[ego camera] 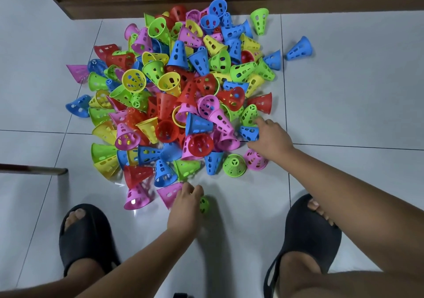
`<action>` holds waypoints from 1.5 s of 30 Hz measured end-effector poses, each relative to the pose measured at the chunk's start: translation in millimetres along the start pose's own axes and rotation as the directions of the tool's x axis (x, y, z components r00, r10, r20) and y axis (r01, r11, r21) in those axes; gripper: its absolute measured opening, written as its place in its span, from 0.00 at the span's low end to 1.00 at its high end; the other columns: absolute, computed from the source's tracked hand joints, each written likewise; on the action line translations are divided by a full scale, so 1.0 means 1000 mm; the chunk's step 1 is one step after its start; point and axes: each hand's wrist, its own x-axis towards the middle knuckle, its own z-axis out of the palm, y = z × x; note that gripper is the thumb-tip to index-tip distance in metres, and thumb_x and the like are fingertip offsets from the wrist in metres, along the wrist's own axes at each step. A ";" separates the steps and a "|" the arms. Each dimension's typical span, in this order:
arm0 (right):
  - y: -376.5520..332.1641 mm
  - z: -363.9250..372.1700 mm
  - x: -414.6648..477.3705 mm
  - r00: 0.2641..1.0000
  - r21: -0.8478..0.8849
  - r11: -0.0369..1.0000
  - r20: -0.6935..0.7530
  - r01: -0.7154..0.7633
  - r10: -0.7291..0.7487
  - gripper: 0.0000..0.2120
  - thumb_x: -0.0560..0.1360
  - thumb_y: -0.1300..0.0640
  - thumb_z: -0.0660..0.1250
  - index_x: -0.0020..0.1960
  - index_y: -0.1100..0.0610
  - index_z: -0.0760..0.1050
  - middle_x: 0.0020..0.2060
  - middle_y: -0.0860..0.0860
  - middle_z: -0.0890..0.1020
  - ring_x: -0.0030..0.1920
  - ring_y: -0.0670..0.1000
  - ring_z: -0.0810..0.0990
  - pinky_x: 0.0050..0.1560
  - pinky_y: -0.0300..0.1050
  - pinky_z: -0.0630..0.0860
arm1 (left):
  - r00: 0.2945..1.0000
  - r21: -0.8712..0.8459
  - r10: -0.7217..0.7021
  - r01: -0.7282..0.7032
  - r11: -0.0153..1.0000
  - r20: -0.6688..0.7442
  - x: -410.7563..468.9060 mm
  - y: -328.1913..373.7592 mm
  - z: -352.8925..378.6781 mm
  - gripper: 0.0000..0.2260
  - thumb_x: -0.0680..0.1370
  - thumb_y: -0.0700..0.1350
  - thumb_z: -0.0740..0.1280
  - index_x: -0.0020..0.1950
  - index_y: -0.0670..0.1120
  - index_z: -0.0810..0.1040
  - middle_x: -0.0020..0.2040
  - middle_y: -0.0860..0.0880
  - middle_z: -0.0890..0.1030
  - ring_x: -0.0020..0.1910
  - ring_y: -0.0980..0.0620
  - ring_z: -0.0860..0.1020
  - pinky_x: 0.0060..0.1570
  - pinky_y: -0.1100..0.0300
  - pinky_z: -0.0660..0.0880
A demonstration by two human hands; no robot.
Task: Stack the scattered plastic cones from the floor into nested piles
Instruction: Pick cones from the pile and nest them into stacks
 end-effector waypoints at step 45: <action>0.067 0.036 -0.051 0.907 0.599 0.783 -0.217 -0.168 0.361 0.21 0.74 0.53 0.77 0.61 0.53 0.71 0.48 0.50 0.78 0.48 0.51 0.79 0.47 0.50 0.76 | 0.911 -0.234 0.356 -0.399 0.886 -0.207 0.116 0.137 -0.028 0.31 0.75 0.32 0.68 0.77 0.45 0.68 0.70 0.42 0.72 0.54 0.34 0.81 0.45 0.43 0.77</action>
